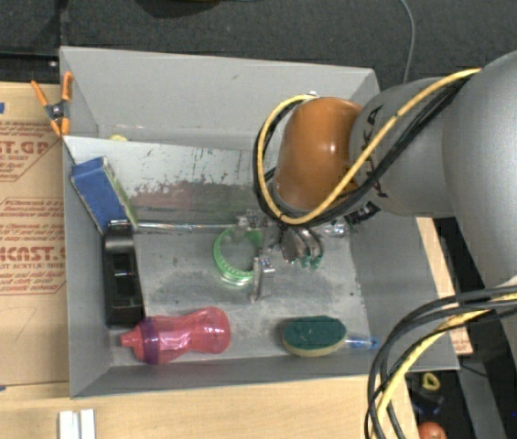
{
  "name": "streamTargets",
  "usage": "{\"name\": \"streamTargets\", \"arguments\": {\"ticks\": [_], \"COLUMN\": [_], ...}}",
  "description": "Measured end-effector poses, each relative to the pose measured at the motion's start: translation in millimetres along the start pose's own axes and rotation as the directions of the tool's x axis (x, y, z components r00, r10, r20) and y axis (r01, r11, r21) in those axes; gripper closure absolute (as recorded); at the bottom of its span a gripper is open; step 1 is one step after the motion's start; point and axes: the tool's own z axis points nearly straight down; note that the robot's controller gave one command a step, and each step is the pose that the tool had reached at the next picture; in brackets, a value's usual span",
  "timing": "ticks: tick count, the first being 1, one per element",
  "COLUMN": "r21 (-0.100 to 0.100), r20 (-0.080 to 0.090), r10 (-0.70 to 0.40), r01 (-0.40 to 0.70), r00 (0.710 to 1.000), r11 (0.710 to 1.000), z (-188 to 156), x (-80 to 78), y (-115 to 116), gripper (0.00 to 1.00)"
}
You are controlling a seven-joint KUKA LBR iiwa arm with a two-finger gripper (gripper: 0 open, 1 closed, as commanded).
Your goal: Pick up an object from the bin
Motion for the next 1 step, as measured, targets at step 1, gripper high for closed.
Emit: {"name": "streamTargets", "arguments": {"ticks": [1], "r21": [0.000], "r20": [0.000], "r10": [-0.022], "r01": [0.022], "r00": [1.000], "r11": [1.000], "z": [37.0], "x": [33.8], "y": [-41.3], "gripper": [0.00]}}
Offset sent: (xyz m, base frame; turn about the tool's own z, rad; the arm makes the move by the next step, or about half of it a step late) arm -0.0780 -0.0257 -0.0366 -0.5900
